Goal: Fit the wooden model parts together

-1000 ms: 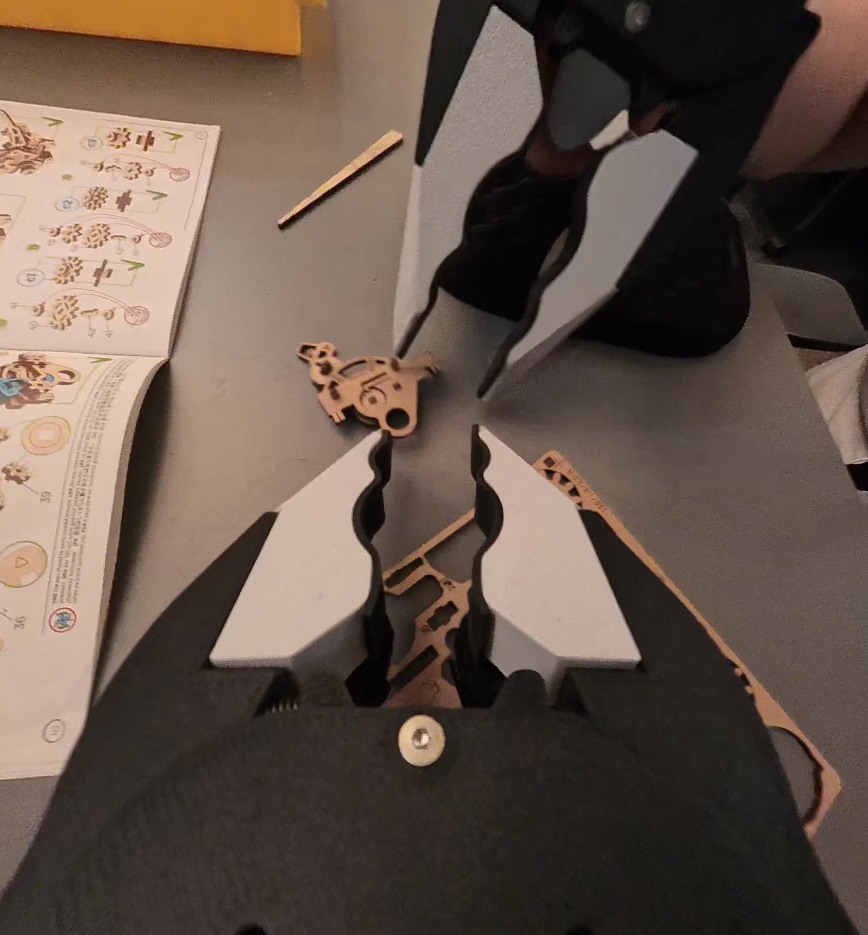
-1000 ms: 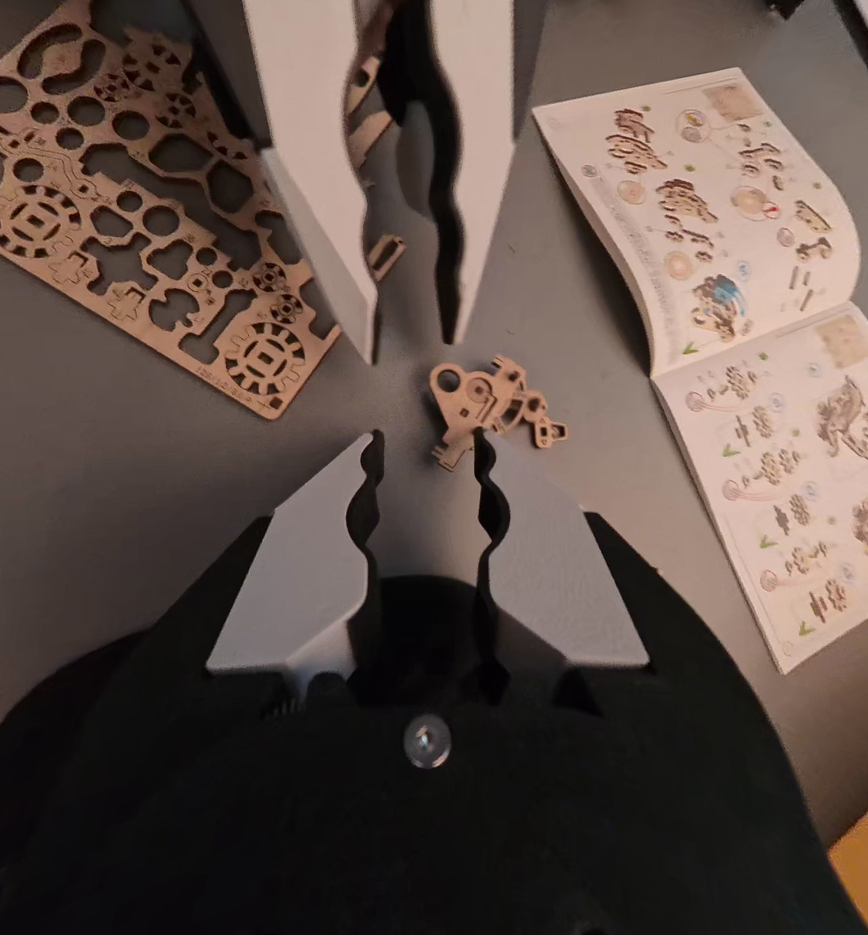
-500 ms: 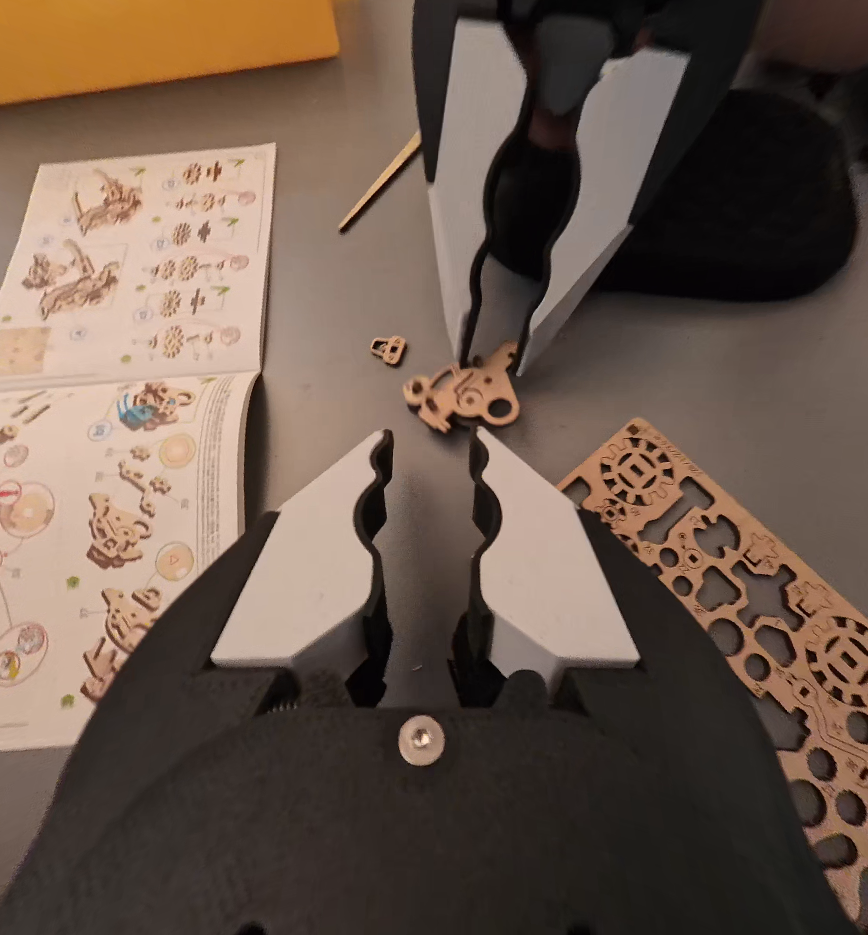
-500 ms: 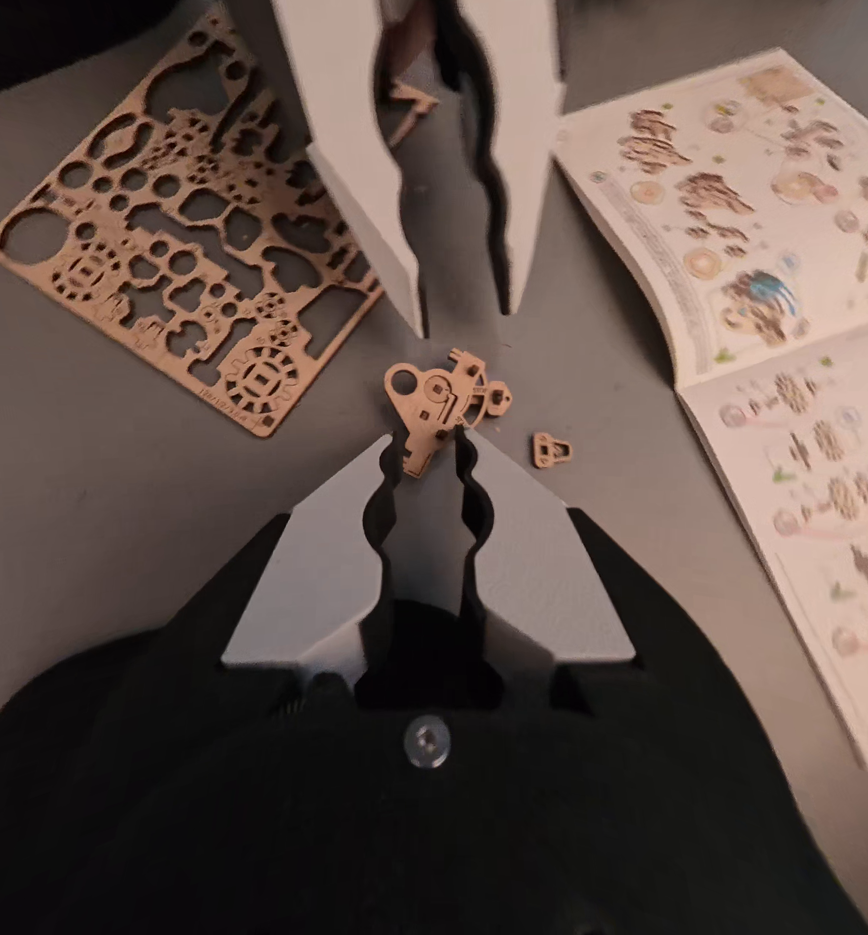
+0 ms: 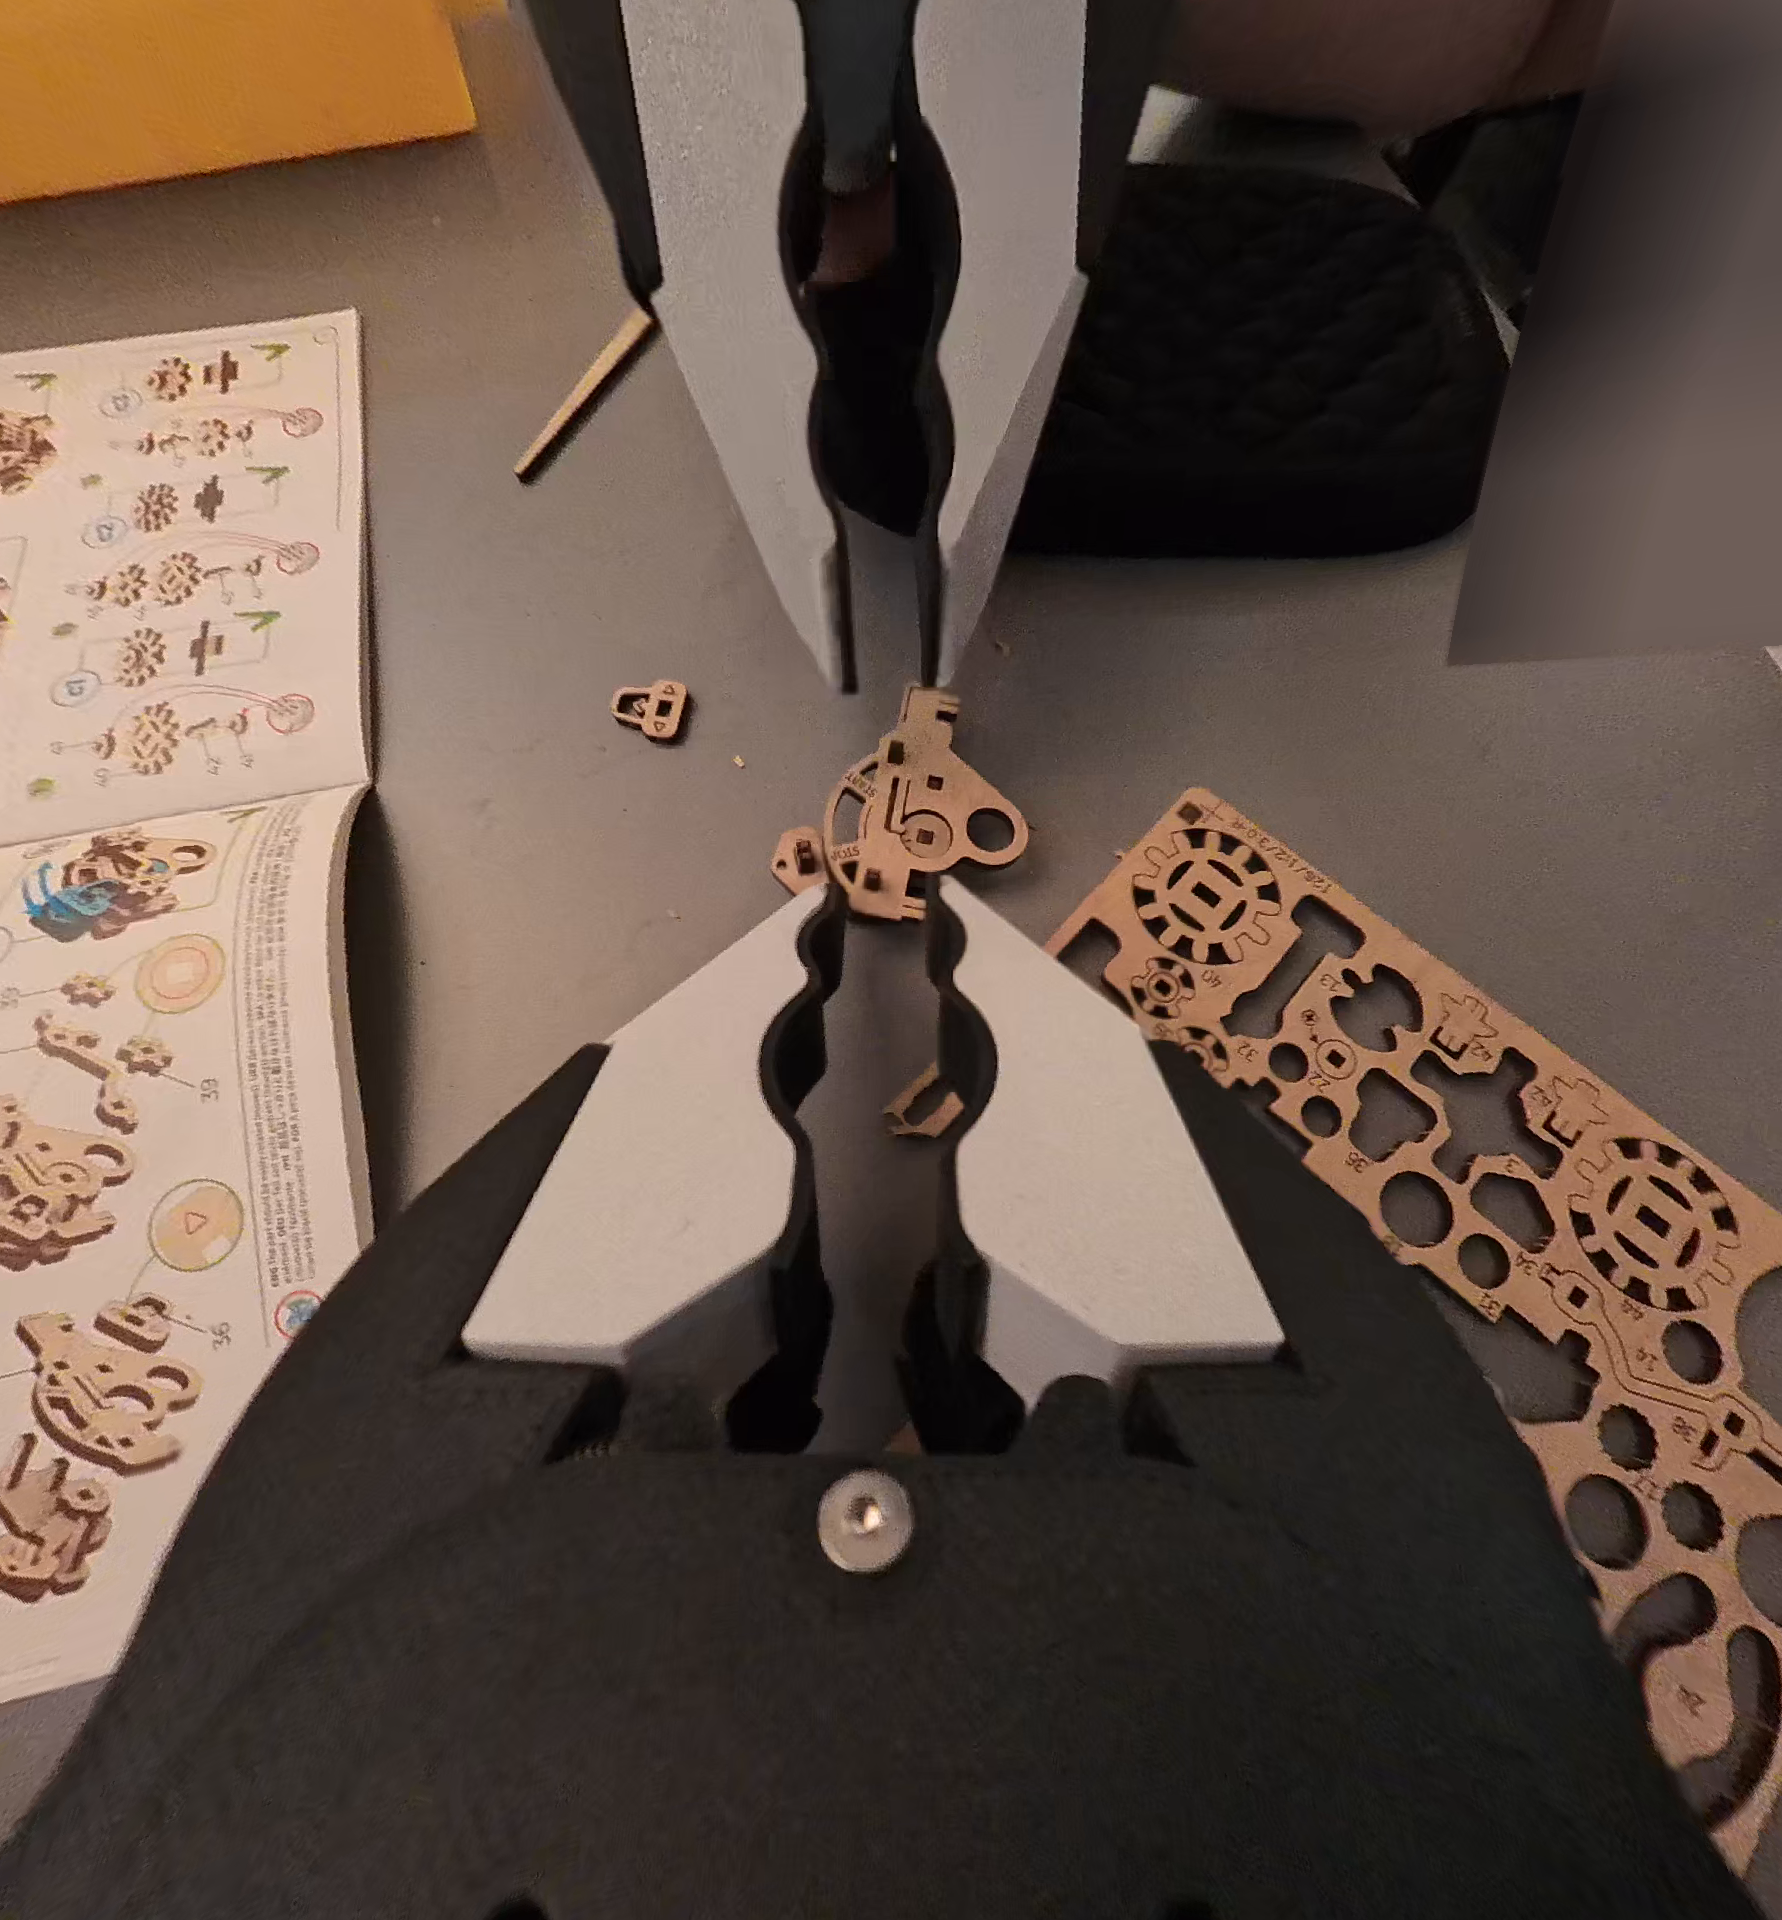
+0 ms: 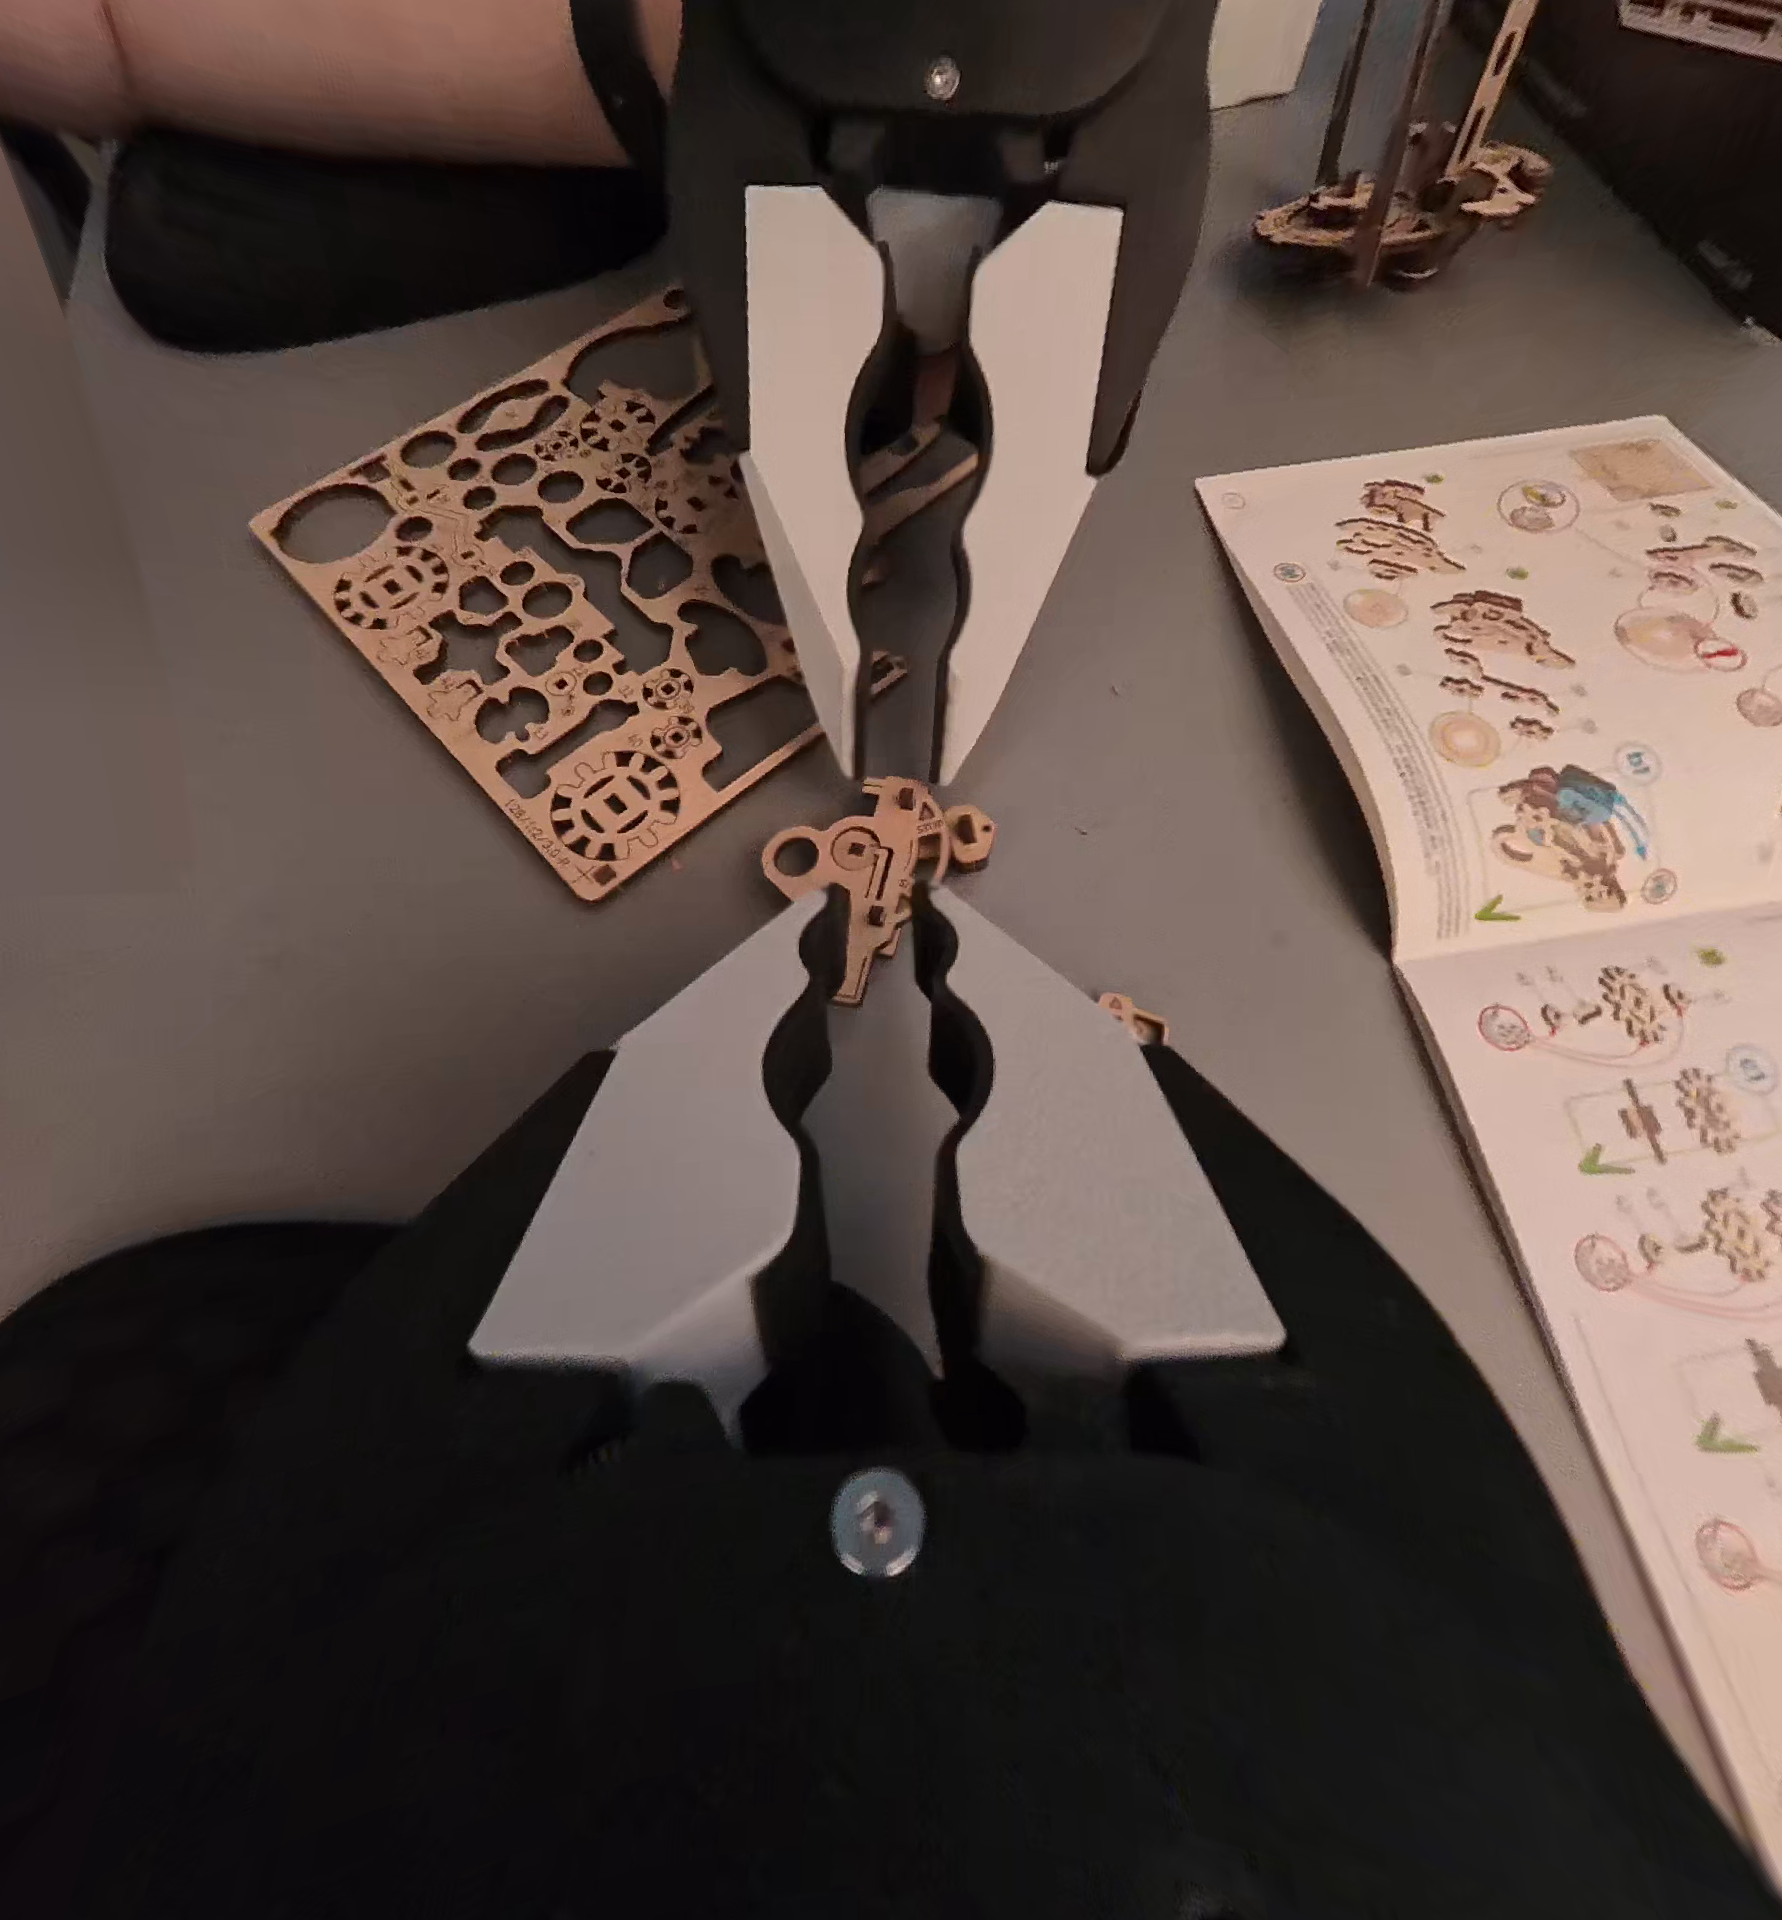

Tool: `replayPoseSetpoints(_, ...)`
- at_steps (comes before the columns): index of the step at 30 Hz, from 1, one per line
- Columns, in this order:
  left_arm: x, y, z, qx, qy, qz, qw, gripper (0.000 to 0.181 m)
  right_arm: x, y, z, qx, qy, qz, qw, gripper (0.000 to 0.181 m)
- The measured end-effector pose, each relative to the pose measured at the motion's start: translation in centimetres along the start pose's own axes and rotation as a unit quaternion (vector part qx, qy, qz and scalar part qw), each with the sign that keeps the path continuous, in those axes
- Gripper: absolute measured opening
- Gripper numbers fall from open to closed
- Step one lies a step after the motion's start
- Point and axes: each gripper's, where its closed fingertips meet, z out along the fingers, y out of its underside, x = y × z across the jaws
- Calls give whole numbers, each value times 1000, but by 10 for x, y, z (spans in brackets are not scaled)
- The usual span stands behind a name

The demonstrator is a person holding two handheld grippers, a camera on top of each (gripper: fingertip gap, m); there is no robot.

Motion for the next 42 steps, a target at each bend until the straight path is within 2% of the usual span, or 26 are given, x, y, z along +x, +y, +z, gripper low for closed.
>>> replayPoseSetpoints(5,-2,-7,-5,23,0,1,1000,3,0,1,2,-10,27,-4,1000,10)
replayPoseSetpoints(9,-3,-4,-2,15,-9,11,1000,11,0,9,8,-40,40,-22,998,10)
replayPoseSetpoints(20,-3,1,3,-3,-13,23,1000,5,-2,14,12,-66,30,-26,997,5)
replayPoseSetpoints(28,-2,0,4,-2,-65,87,994,4,-4,16,12,-105,17,-24,994,6)
replayPoseSetpoints(38,-2,1,4,-12,-57,71,996,4,-4,18,13,-168,-1,-20,986,7)
replayPoseSetpoints(42,-2,1,4,-4,-41,47,998,4,-4,18,13,-170,-8,-22,985,7)
